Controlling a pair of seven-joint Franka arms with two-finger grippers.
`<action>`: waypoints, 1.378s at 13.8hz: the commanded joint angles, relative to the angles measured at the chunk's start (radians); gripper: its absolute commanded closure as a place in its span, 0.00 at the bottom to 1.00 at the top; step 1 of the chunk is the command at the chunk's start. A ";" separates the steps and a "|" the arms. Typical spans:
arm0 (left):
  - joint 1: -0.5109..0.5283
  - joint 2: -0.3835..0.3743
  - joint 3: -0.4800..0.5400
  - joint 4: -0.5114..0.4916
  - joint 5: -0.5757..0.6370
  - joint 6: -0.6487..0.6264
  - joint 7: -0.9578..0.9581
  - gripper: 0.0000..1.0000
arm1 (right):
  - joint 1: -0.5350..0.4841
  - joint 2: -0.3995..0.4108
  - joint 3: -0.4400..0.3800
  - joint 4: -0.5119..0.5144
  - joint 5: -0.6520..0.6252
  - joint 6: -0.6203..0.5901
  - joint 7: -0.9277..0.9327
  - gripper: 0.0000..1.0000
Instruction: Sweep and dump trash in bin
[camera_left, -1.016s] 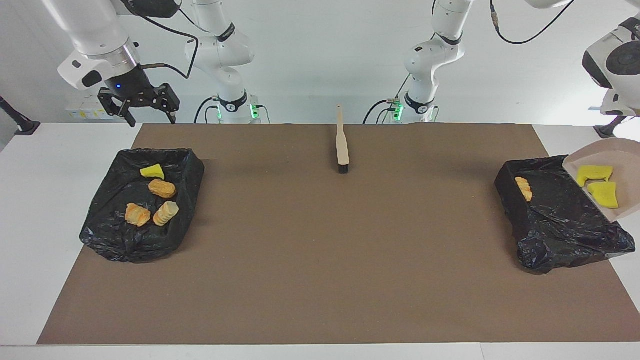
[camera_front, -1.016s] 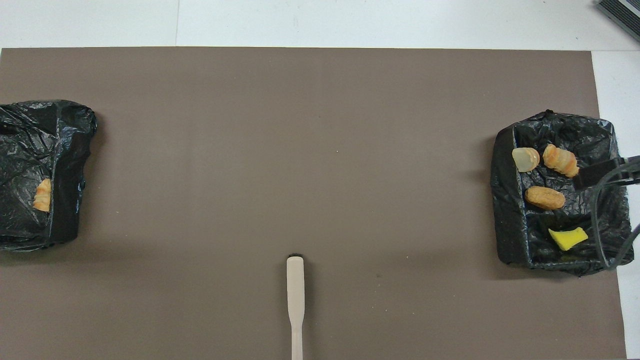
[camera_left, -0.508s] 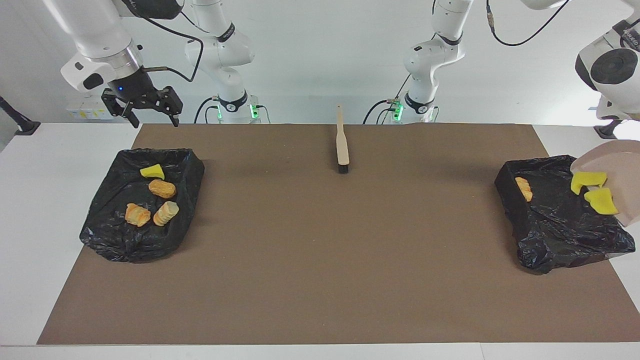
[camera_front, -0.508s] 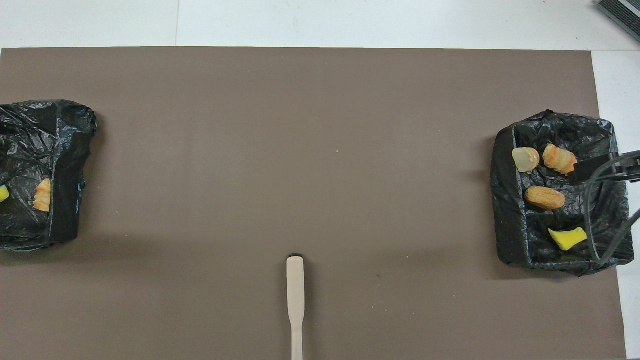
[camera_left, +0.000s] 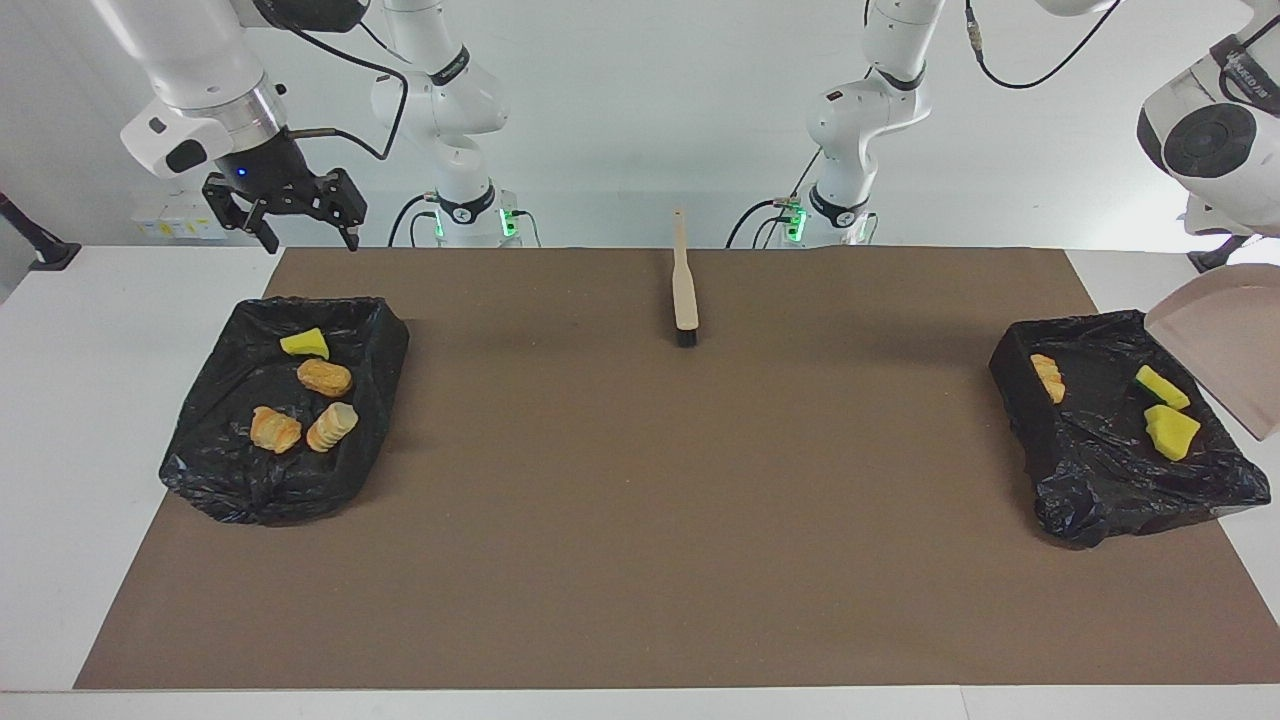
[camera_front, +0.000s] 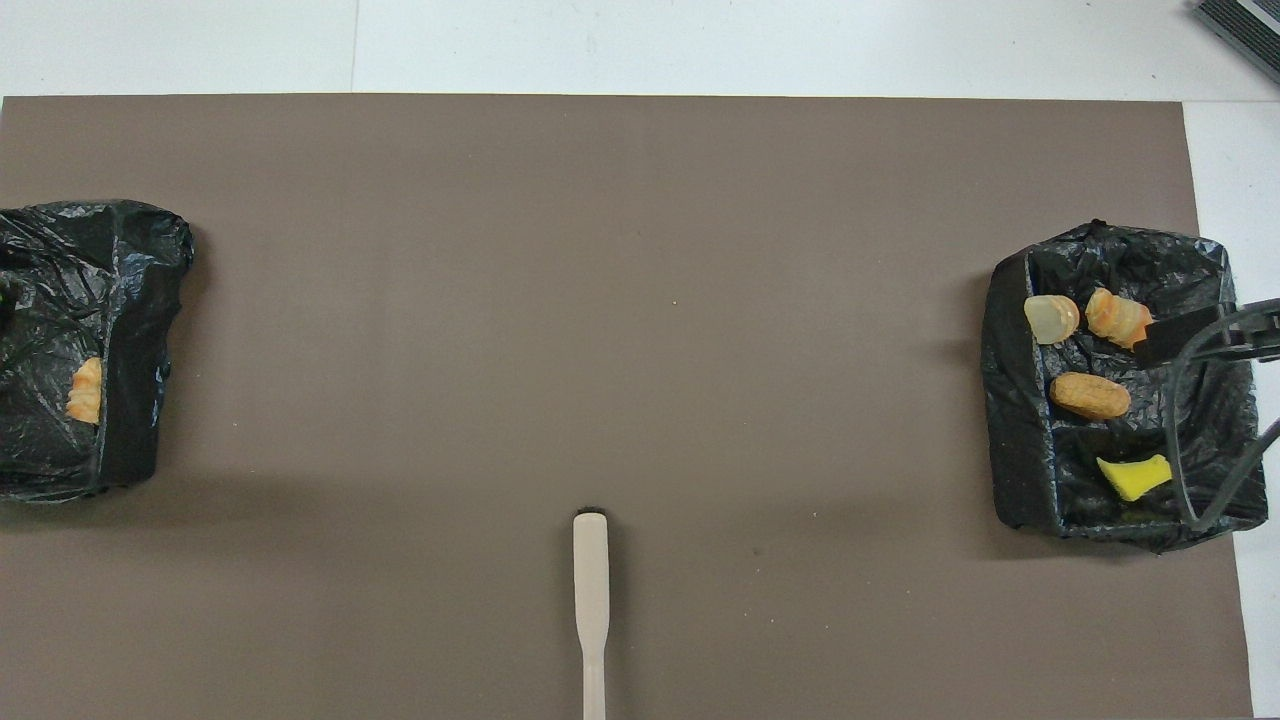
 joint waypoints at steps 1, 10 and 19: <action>-0.018 0.001 0.007 0.063 -0.080 -0.044 0.023 1.00 | 0.020 -0.012 -0.036 0.003 0.021 -0.010 0.022 0.00; -0.051 0.003 0.005 0.056 -0.523 -0.035 0.018 1.00 | 0.016 -0.087 -0.036 -0.116 0.021 0.056 0.017 0.00; -0.252 -0.008 0.005 -0.056 -0.850 -0.101 -0.400 1.00 | 0.019 -0.081 -0.030 -0.107 0.021 0.059 0.017 0.00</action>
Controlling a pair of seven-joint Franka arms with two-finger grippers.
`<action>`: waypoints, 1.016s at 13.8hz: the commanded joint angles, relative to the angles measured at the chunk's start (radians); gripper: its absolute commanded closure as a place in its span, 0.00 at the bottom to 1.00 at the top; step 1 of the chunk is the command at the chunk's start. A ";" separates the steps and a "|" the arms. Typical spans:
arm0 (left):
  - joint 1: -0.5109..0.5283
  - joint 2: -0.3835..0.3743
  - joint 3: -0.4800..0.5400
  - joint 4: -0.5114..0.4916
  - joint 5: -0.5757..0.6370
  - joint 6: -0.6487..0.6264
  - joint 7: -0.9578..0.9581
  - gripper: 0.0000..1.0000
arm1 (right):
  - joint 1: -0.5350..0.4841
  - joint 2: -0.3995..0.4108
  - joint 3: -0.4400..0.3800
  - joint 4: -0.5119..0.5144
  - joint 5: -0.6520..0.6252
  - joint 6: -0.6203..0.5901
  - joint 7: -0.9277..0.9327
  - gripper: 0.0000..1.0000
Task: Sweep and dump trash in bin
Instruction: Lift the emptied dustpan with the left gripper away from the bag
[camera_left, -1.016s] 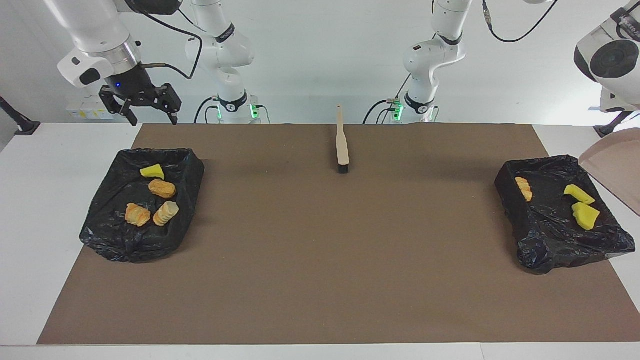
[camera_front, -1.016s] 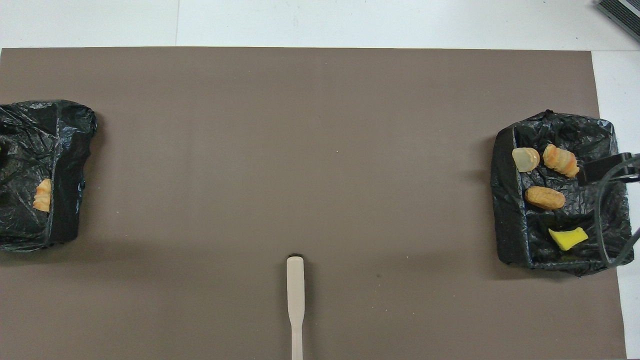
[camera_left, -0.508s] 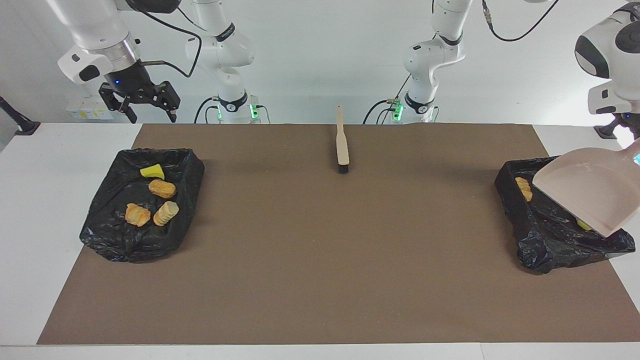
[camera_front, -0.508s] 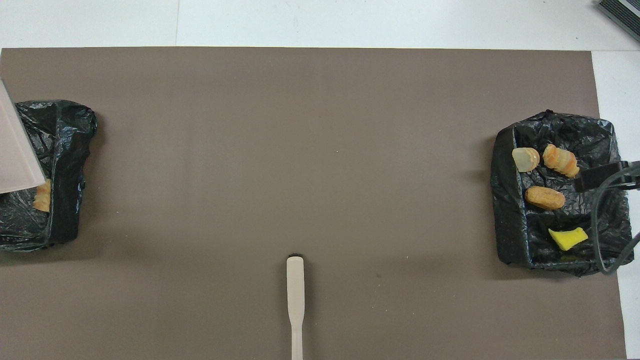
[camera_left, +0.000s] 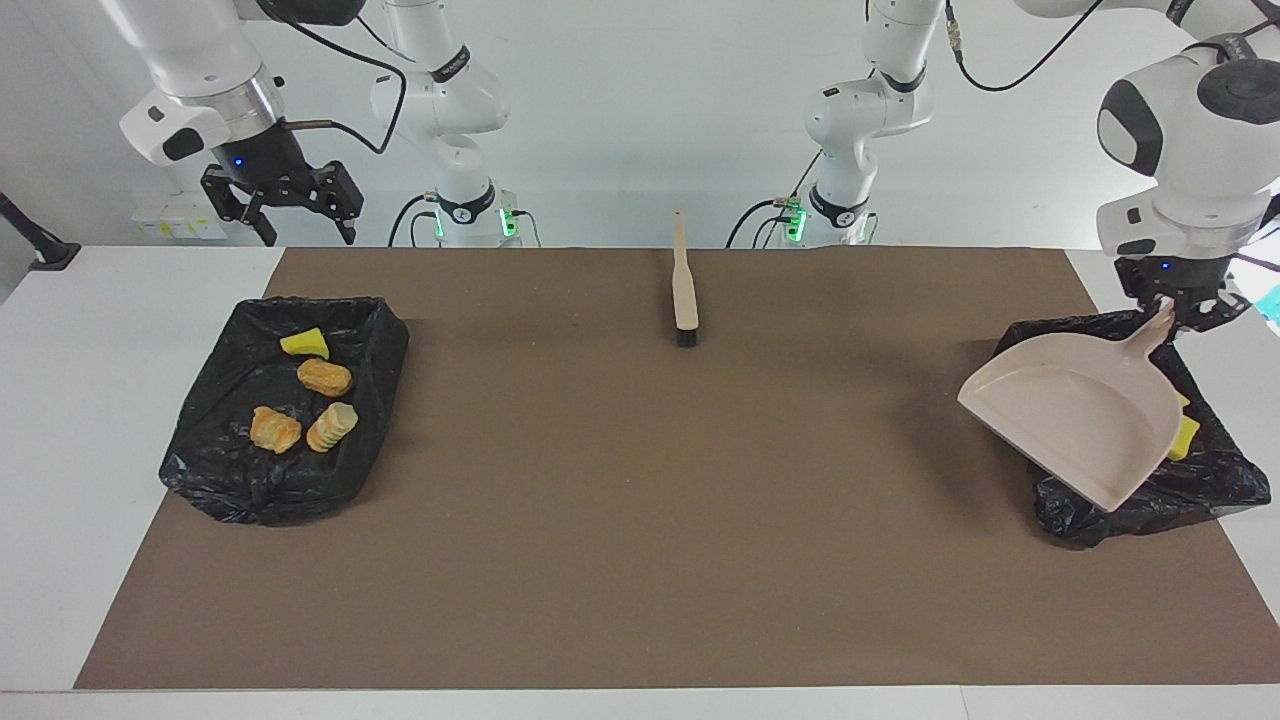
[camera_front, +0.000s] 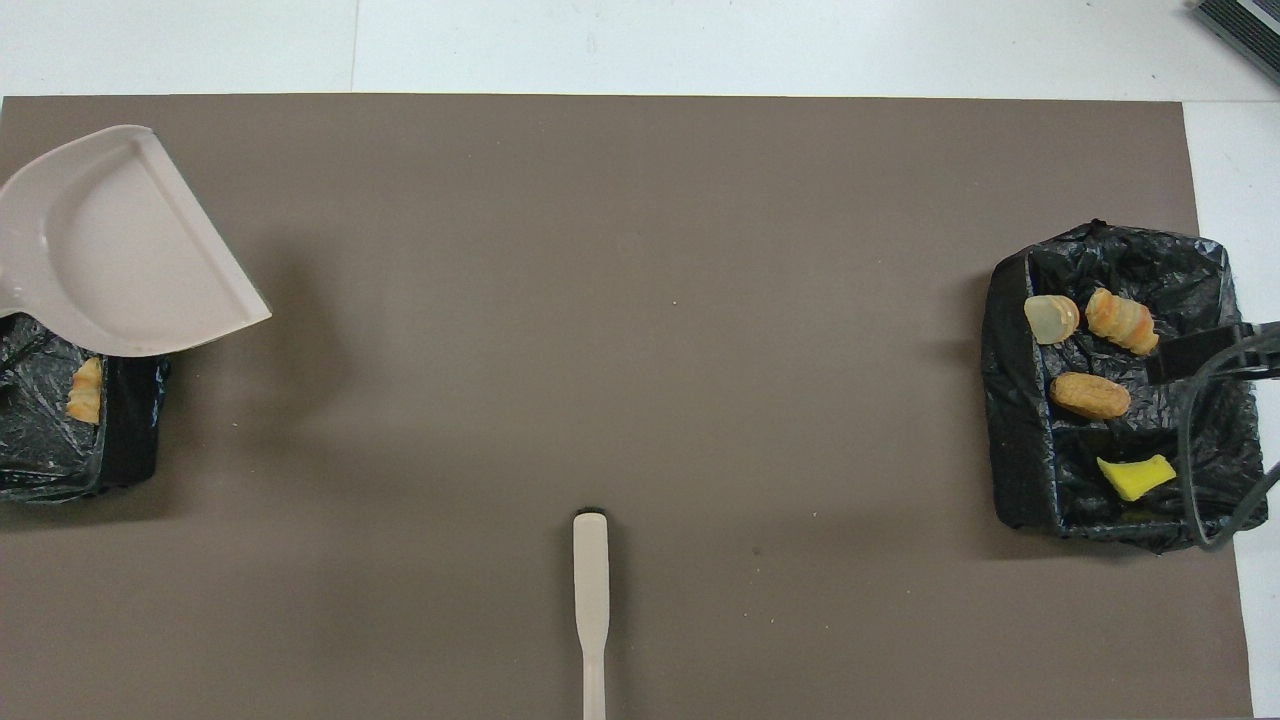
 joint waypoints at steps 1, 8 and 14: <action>-0.127 -0.014 0.016 -0.042 -0.038 -0.027 -0.230 1.00 | 0.002 -0.024 -0.001 -0.031 0.019 0.023 0.017 0.00; -0.370 0.026 0.015 -0.083 -0.205 -0.038 -0.816 1.00 | 0.002 -0.024 -0.001 -0.031 0.019 0.023 0.017 0.00; -0.536 0.127 0.016 -0.022 -0.349 0.042 -1.120 1.00 | 0.002 -0.024 -0.001 -0.031 0.019 0.023 0.017 0.00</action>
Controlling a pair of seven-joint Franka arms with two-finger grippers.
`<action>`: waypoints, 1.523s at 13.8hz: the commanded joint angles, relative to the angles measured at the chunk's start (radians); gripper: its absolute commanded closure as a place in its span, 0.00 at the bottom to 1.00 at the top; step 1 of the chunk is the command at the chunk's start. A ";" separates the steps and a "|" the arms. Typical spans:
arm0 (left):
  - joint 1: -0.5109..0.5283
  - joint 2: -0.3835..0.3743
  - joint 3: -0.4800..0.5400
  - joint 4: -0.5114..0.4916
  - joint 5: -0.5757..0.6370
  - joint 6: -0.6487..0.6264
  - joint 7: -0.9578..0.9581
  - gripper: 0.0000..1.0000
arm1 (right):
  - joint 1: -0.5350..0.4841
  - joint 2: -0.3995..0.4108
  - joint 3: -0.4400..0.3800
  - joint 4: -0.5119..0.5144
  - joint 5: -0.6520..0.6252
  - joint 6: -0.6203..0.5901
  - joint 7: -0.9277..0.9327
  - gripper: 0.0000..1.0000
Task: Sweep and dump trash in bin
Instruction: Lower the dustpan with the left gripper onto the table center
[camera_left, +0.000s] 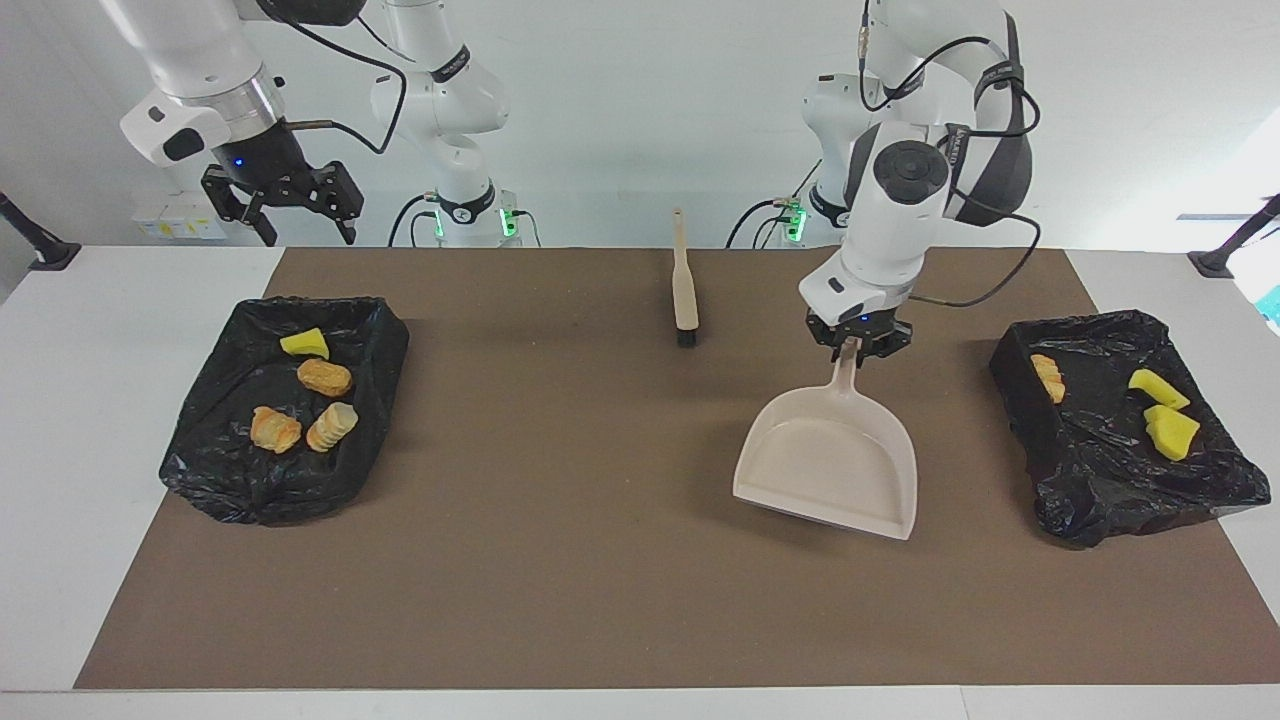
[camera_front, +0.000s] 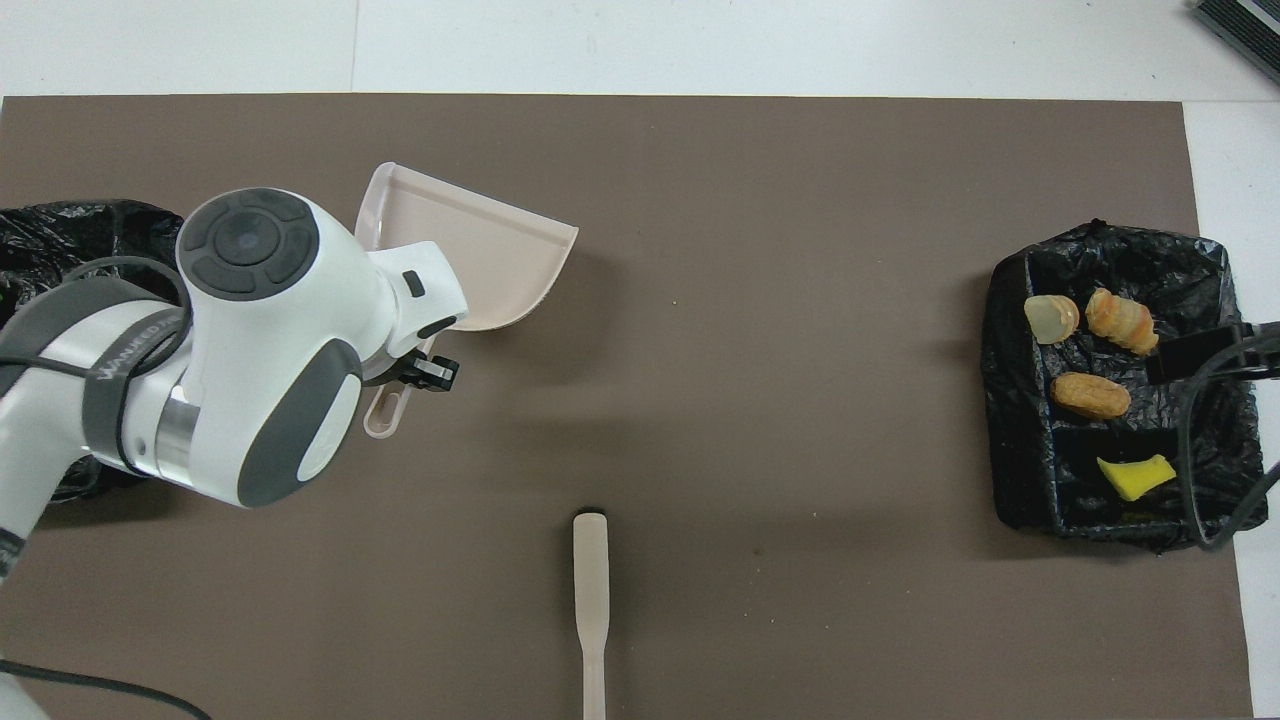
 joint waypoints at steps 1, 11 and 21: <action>-0.039 0.067 0.022 0.067 -0.059 0.033 -0.085 1.00 | 0.002 -0.024 -0.001 -0.031 0.019 0.023 0.017 0.00; -0.191 0.178 0.022 0.082 -0.095 0.185 -0.369 1.00 | 0.002 -0.024 -0.001 -0.031 0.019 0.023 0.017 0.00; -0.237 0.233 0.024 0.069 -0.095 0.260 -0.479 0.95 | 0.002 -0.024 -0.001 -0.031 0.019 0.023 0.017 0.00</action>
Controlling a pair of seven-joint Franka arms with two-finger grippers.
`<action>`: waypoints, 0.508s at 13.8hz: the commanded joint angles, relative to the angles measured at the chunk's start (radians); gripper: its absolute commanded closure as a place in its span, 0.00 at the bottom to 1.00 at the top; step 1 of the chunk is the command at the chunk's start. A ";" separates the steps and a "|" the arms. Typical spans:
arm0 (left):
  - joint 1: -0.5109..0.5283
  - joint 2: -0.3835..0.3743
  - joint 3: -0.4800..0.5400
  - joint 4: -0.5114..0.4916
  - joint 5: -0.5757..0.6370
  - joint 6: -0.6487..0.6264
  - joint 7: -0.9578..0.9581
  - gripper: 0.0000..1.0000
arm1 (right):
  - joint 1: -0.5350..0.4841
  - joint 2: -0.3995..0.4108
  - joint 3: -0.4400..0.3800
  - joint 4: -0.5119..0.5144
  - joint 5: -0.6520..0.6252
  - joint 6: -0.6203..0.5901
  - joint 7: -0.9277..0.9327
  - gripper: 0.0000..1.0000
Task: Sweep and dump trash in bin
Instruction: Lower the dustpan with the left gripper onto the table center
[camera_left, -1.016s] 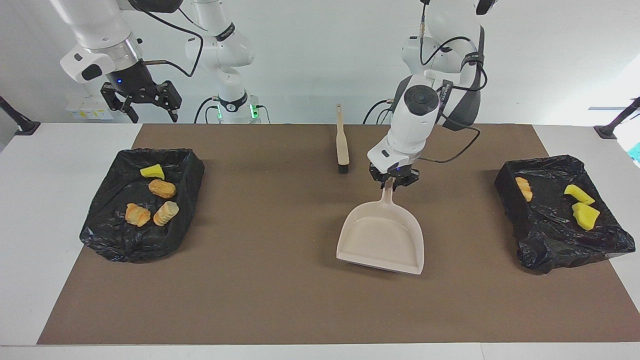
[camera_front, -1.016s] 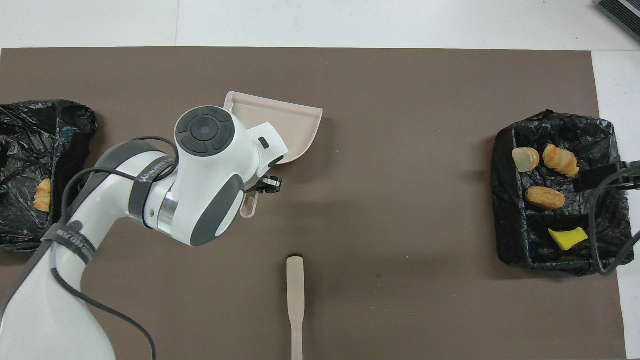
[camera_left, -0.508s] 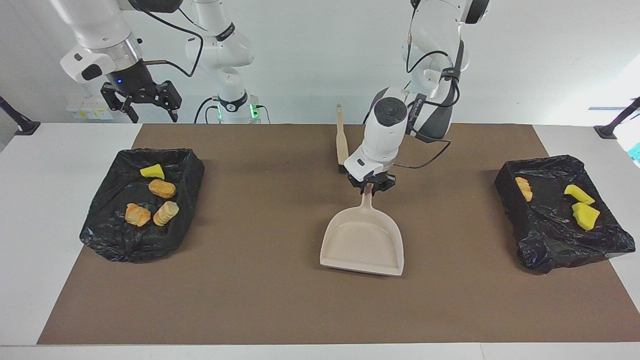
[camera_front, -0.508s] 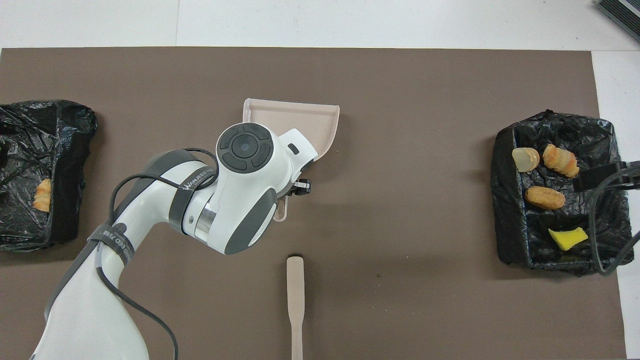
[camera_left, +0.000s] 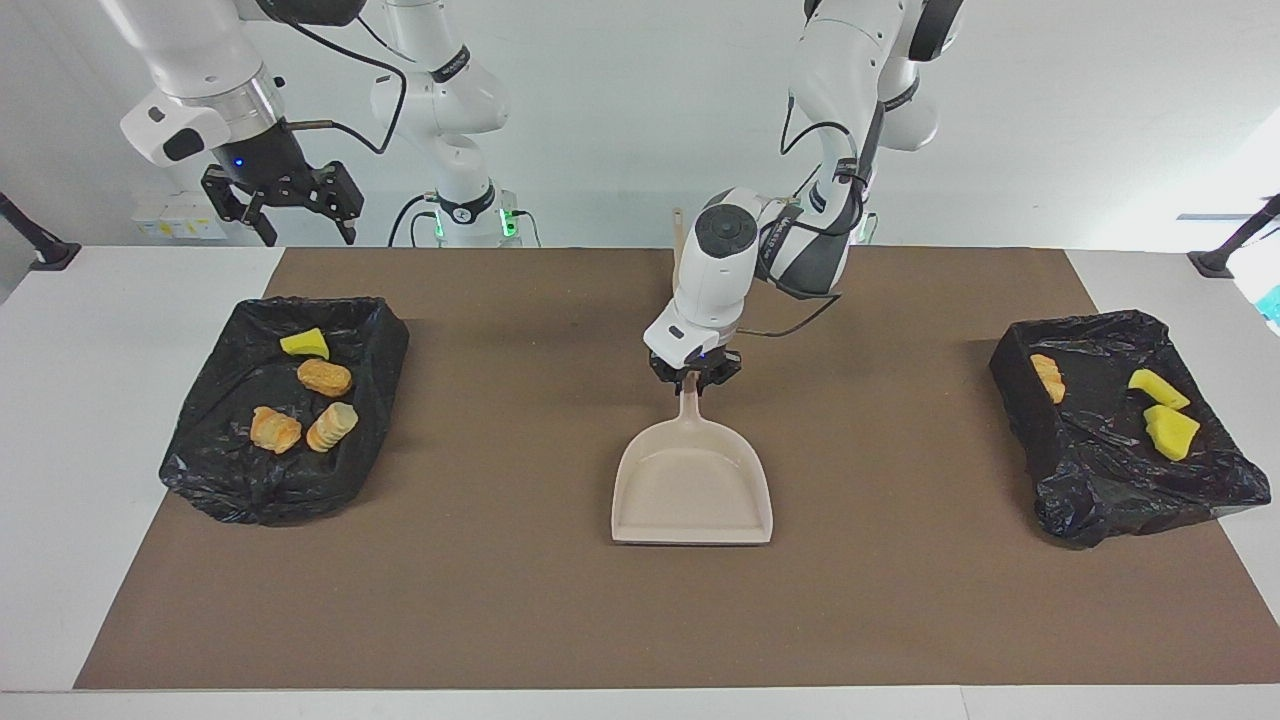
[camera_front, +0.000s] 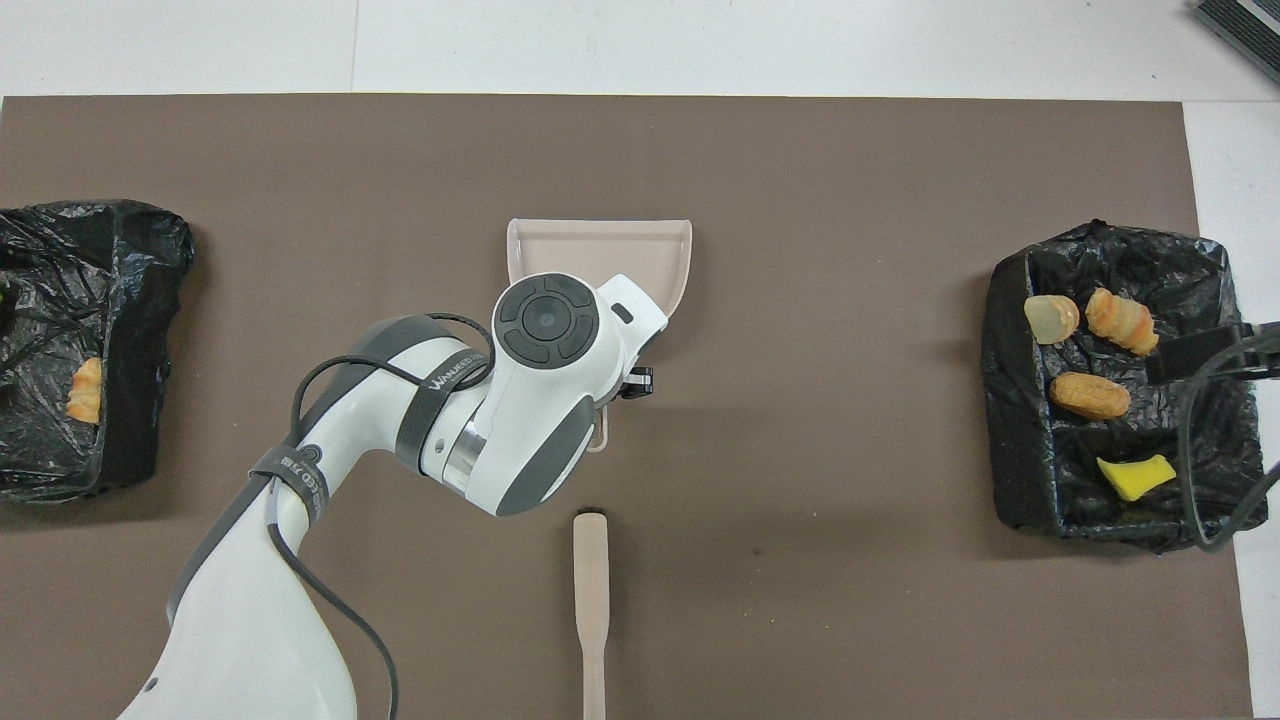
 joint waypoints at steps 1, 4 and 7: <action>-0.001 0.000 0.011 0.003 -0.005 0.008 0.001 0.74 | 0.002 -0.024 -0.001 -0.031 0.019 0.023 0.017 0.00; 0.006 -0.003 0.011 -0.007 -0.005 -0.009 -0.001 0.54 | 0.002 -0.024 -0.001 -0.031 0.019 0.023 0.017 0.00; 0.023 -0.011 0.019 -0.009 -0.005 -0.013 0.001 0.38 | 0.002 -0.024 -0.001 -0.031 0.019 0.023 0.017 0.00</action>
